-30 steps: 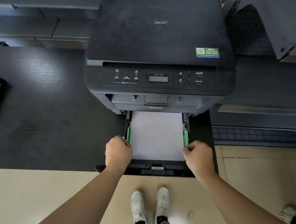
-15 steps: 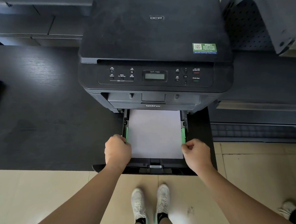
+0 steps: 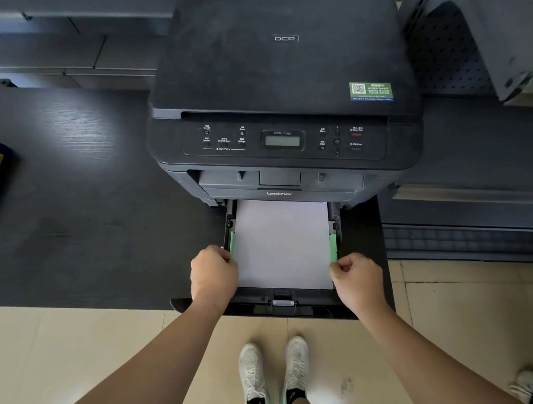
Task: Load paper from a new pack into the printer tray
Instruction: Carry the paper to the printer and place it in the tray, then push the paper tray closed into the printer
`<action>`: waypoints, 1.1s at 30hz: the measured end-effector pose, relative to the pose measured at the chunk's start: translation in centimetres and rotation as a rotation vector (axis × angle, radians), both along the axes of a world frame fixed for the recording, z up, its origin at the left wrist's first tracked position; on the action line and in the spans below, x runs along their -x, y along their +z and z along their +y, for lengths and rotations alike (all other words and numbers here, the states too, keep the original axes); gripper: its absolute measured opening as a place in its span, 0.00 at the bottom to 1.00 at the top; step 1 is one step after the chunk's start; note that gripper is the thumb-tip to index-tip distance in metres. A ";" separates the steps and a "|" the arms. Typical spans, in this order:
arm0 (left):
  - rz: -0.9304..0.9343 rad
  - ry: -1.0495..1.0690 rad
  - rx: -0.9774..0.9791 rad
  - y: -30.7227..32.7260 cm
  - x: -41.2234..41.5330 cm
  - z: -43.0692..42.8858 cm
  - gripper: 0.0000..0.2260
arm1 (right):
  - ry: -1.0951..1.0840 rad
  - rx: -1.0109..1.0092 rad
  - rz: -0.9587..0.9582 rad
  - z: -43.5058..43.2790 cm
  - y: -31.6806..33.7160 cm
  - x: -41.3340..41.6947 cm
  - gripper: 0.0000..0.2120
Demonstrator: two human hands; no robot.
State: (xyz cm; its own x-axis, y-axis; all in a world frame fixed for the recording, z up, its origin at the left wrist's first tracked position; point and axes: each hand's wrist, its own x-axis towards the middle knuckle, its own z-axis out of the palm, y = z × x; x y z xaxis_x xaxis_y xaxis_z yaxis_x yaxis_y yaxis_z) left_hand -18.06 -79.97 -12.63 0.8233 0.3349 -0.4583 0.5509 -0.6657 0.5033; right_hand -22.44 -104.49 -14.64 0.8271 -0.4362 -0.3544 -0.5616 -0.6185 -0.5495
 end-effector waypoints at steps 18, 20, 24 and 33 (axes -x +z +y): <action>-0.015 -0.041 0.020 1.1 0.3 0.3 0.13 | 0.049 0.038 0.048 -0.7 2.0 0.4 0.17; -0.053 -0.049 0.059 2.4 0.9 1.0 0.20 | 0.084 0.047 -0.001 -1.9 3.4 1.2 0.24; -0.171 -0.027 0.182 4.4 3.9 5.1 0.35 | 0.106 -0.125 -0.064 -5.0 6.2 4.8 0.37; -0.028 0.134 0.271 1.1 11.5 7.1 0.47 | -0.123 -0.372 0.020 -3.2 1.9 11.9 0.52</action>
